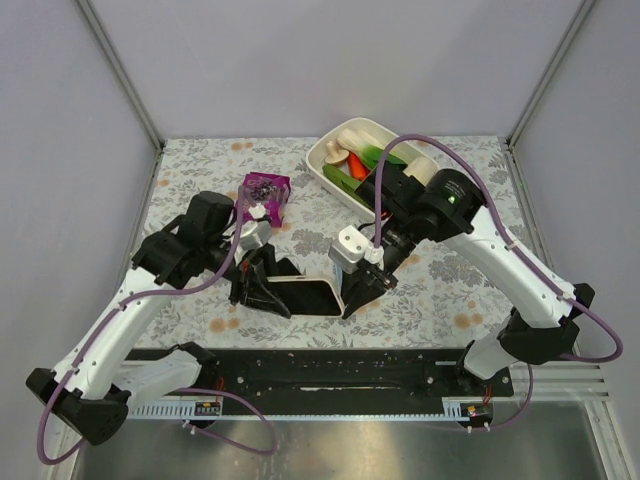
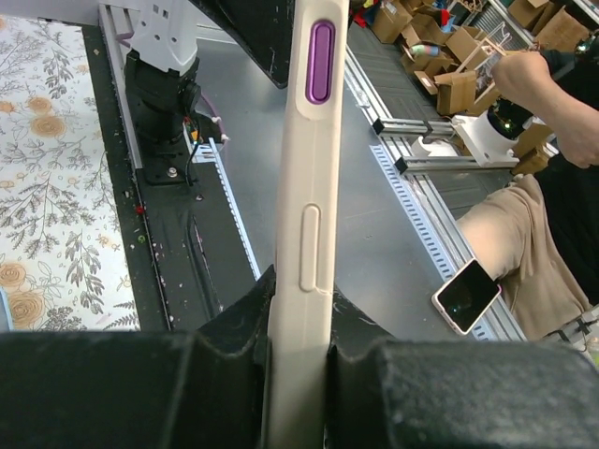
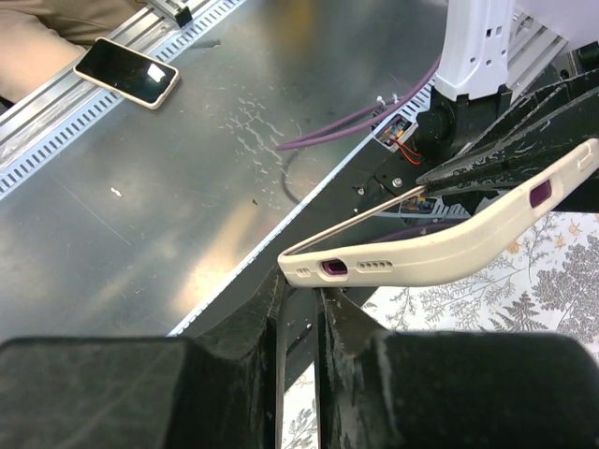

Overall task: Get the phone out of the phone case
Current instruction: Remove the phone case from the phone.

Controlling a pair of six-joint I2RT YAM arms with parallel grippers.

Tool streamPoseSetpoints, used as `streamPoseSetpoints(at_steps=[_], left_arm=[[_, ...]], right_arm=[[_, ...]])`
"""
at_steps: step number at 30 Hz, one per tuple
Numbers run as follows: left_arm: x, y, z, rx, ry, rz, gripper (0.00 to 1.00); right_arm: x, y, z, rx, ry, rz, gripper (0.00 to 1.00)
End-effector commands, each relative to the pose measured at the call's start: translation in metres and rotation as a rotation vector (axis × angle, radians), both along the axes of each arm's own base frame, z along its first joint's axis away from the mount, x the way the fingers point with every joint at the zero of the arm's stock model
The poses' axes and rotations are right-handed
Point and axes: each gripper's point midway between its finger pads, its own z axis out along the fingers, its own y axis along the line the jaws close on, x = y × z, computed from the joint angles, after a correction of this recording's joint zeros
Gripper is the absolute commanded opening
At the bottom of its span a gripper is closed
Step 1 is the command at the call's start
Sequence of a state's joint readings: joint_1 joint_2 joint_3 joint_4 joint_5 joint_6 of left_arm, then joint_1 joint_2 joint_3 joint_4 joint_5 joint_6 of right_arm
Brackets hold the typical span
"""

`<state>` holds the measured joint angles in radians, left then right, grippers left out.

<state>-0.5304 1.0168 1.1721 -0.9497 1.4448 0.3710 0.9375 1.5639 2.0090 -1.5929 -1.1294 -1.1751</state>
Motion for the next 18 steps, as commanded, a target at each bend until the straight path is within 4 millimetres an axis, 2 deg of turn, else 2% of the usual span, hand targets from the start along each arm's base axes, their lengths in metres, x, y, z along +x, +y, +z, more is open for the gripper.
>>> streamPoseSetpoints(at_steps=[1, 3, 4, 5, 6, 8, 13, 16, 18], left_arm=[[0.033, -0.018, -0.004, -0.012, -0.218, 0.066, 0.0], [0.039, -0.018, -0.009, 0.015, -0.233, 0.1, 0.0], [0.042, -0.017, -0.011, 0.03, -0.252, 0.122, 0.0], [0.048, -0.015, -0.015, 0.06, -0.283, 0.157, 0.0], [0.052, -0.013, -0.019, 0.09, -0.312, 0.18, 0.0], [0.065, -0.006, -0.029, 0.162, -0.375, 0.245, 0.0], [0.091, 0.01, -0.042, 0.29, -0.491, 0.373, 0.0], [0.097, 0.014, -0.041, 0.321, -0.528, 0.4, 0.0], [0.099, 0.015, -0.04, 0.337, -0.533, 0.406, 0.0]], right_arm=[[-0.021, 0.005, -0.01, -0.035, 0.14, 0.103, 0.0], [-0.012, 0.009, -0.014, -0.082, 0.126, 0.066, 0.0], [-0.003, 0.015, -0.017, -0.095, 0.105, 0.029, 0.03], [0.005, 0.018, -0.021, -0.137, 0.092, -0.031, 0.12], [0.015, 0.021, -0.027, -0.154, 0.063, -0.089, 0.17], [0.032, 0.024, -0.038, -0.176, 0.035, -0.215, 0.22], [0.07, 0.02, -0.059, -0.172, -0.064, -0.502, 0.45], [0.078, 0.019, -0.058, -0.175, -0.058, -0.562, 0.58], [0.08, 0.019, -0.058, -0.177, -0.05, -0.571, 0.62]])
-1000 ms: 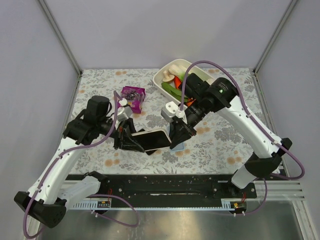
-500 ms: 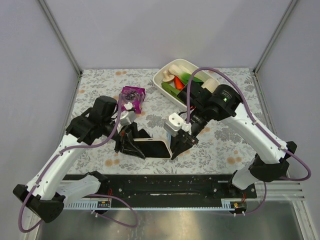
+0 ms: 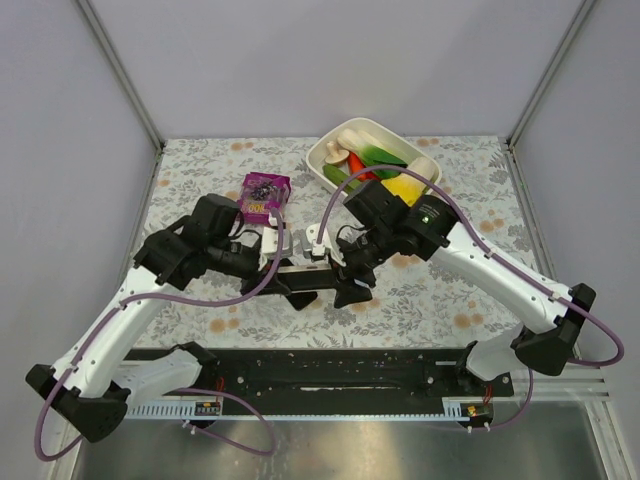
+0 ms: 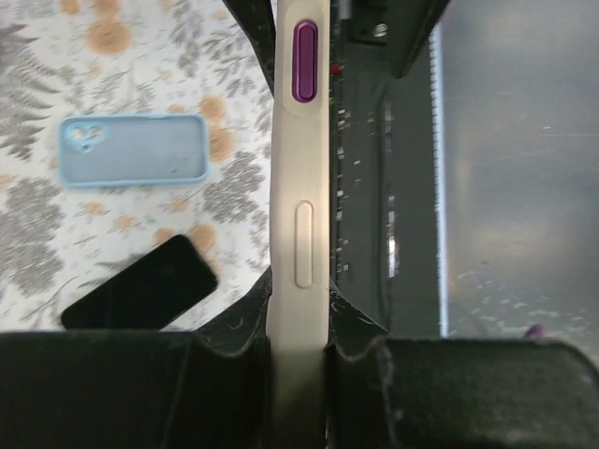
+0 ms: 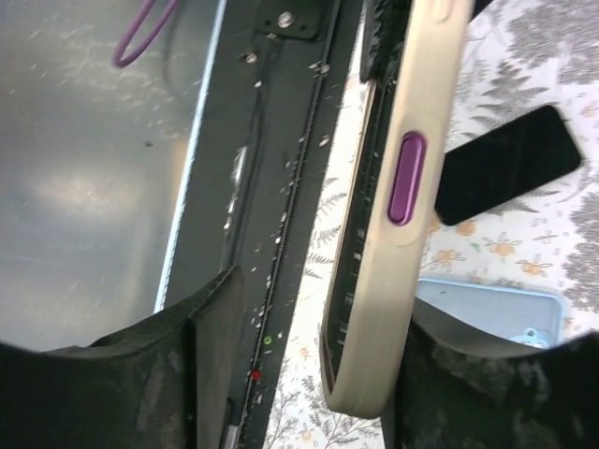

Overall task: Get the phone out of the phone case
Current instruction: Remove the phone case from the phone.

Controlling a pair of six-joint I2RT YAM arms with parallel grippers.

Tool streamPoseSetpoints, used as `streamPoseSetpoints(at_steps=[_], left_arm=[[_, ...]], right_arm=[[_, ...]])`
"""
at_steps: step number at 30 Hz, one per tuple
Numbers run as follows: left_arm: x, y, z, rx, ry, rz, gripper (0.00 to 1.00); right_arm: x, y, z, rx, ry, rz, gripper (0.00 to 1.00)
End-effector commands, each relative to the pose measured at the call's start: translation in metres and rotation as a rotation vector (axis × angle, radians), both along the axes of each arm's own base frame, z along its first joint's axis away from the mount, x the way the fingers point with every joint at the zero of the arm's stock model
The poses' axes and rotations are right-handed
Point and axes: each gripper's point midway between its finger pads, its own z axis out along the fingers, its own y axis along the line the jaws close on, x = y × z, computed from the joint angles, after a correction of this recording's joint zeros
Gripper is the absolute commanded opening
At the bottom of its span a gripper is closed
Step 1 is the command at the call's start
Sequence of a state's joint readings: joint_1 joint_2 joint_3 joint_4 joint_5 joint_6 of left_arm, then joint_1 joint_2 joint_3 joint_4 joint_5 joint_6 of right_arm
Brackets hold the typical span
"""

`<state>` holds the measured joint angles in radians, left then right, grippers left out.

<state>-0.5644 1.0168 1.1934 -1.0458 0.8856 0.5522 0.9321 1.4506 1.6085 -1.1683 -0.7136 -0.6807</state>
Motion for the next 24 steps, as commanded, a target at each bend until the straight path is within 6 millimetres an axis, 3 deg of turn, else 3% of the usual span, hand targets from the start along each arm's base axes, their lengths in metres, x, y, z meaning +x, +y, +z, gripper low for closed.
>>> streamPoseSetpoints(at_steps=[1, 6, 11, 24], left_arm=[[0.037, 0.002, 0.024, 0.023, -0.227, 0.085, 0.0], [0.033, -0.001, 0.016, 0.068, -0.247, 0.075, 0.0], [0.028, -0.005, 0.015, 0.078, -0.245, 0.062, 0.0], [0.02, -0.01, 0.03, 0.026, -0.228, 0.043, 0.0]], right_arm=[[0.022, 0.017, 0.039, 0.152, -0.088, -0.111, 0.63], [0.039, 0.029, 0.041, 0.148, -0.069, -0.176, 0.64], [0.043, 0.04, 0.035, 0.132, -0.035, -0.17, 0.57], [0.04, 0.035, 0.013, 0.093, 0.01, -0.154, 0.51]])
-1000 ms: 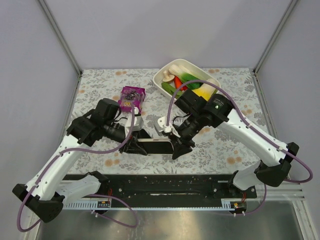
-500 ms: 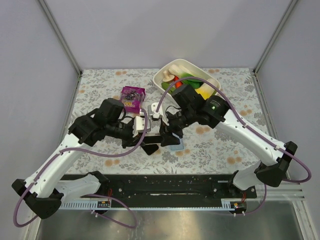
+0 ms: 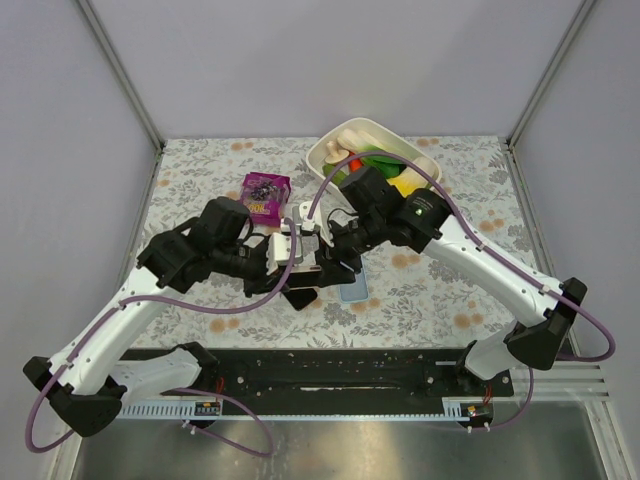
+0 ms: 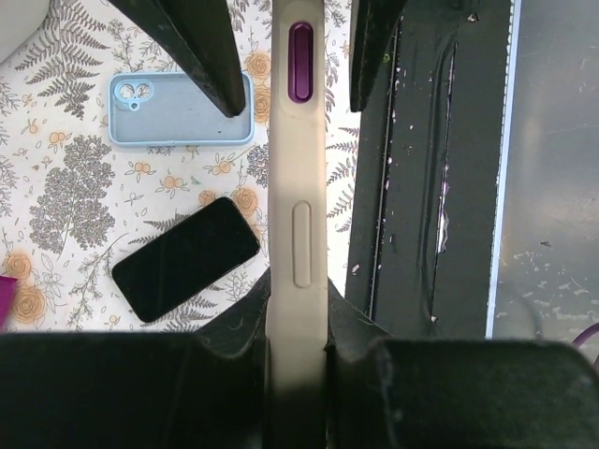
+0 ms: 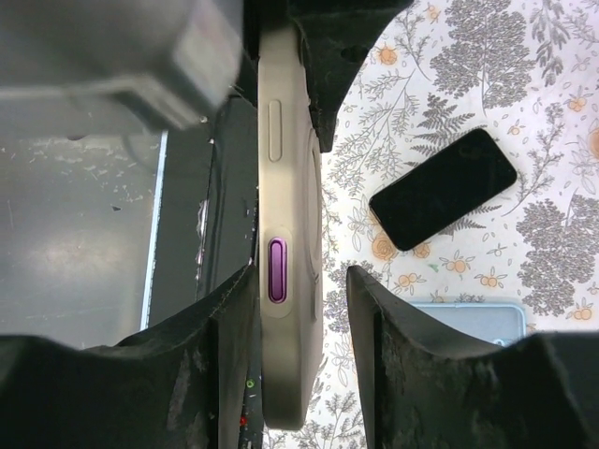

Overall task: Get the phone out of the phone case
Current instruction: Remove the phone case from the phone.

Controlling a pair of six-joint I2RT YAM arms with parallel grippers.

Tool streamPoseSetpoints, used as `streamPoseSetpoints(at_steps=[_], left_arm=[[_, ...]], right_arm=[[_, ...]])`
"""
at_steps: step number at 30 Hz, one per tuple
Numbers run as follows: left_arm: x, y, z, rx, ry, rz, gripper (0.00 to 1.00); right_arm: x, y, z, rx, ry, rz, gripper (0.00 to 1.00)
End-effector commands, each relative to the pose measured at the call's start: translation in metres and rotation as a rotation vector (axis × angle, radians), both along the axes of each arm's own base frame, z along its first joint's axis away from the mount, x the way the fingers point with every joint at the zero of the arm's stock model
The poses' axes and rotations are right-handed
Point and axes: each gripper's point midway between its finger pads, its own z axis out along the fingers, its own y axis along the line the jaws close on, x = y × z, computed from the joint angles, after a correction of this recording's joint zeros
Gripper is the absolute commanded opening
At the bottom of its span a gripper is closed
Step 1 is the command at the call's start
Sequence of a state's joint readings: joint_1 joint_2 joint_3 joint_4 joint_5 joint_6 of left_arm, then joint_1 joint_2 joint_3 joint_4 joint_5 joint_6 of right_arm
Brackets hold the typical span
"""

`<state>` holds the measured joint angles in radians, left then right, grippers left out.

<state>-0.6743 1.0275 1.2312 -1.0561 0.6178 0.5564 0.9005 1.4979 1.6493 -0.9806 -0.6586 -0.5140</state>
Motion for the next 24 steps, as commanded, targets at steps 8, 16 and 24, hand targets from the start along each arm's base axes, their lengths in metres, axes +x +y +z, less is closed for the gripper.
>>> streamPoseSetpoints(at_steps=[8, 16, 24], left_arm=[[0.003, -0.015, 0.038, -0.126, -0.083, -0.03, 0.0], [0.008, -0.018, 0.054, -0.169, -0.107, -0.014, 0.0], [0.018, -0.012, 0.073, -0.252, -0.102, 0.013, 0.98]], right_arm=[[-0.001, 0.003, -0.005, 0.033, 0.034, 0.015, 0.32], [0.0, 0.0, -0.017, 0.001, 0.066, 0.01, 0.0], [0.008, -0.01, -0.007, 0.043, 0.076, -0.03, 0.0]])
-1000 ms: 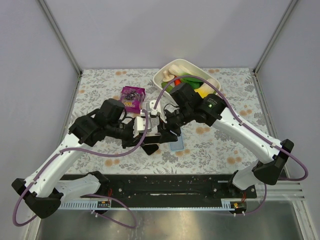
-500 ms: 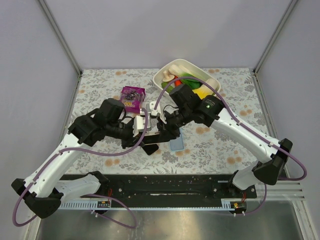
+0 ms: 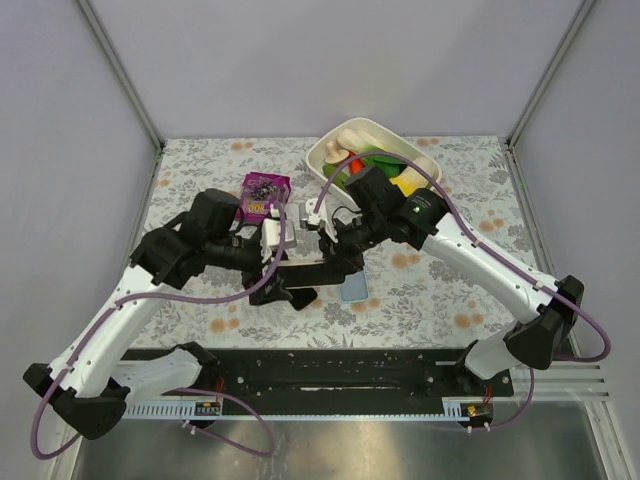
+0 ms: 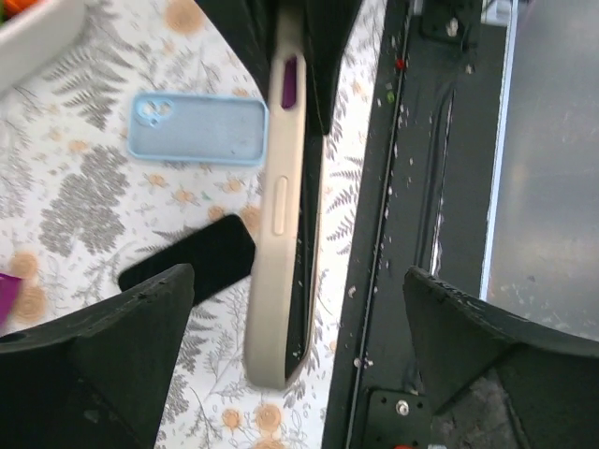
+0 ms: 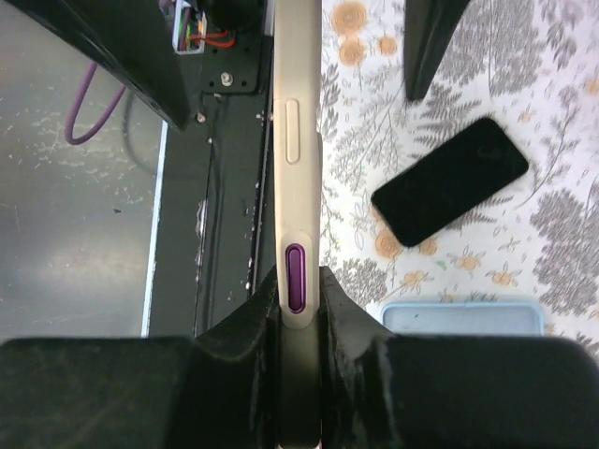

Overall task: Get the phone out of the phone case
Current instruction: Remove the phone case from the phone.

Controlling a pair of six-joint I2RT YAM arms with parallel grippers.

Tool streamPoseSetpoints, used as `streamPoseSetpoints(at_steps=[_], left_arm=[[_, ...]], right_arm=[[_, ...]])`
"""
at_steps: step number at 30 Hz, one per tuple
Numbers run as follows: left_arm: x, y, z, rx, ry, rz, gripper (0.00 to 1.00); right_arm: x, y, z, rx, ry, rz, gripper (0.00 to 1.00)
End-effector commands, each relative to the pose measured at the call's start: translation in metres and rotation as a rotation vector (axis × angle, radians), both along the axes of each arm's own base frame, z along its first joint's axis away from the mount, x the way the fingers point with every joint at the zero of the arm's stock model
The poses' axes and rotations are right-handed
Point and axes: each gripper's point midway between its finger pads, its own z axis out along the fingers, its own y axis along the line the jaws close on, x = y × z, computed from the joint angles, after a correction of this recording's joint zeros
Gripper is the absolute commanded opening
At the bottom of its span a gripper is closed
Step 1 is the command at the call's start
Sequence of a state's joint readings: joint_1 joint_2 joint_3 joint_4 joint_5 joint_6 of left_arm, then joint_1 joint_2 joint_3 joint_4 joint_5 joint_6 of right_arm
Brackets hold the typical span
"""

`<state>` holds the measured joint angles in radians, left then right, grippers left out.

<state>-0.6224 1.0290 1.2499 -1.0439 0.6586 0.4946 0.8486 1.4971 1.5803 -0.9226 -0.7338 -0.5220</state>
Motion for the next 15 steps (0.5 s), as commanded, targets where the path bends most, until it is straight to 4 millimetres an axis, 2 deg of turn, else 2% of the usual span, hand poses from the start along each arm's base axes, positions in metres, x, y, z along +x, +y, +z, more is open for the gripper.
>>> streamPoseSetpoints(at_steps=[1, 6, 10, 15], left_arm=[[0.013, -0.011, 0.066, -0.221, -0.144, -0.035, 0.99], [0.02, 0.009, 0.087, -0.322, -0.116, 0.015, 0.99], [0.017, 0.012, 0.084, -0.353, -0.06, 0.009, 0.95], [0.01, 0.005, 0.08, -0.434, 0.101, -0.066, 0.85]], right_arm=[[0.001, -0.011, 0.006, 0.019, 0.031, -0.043, 0.0], [0.004, -0.023, 0.01, 0.057, 0.047, -0.067, 0.0], [0.002, -0.027, 0.022, 0.118, 0.039, -0.067, 0.0], [-0.003, -0.029, 0.034, 0.163, 0.023, -0.045, 0.0]])
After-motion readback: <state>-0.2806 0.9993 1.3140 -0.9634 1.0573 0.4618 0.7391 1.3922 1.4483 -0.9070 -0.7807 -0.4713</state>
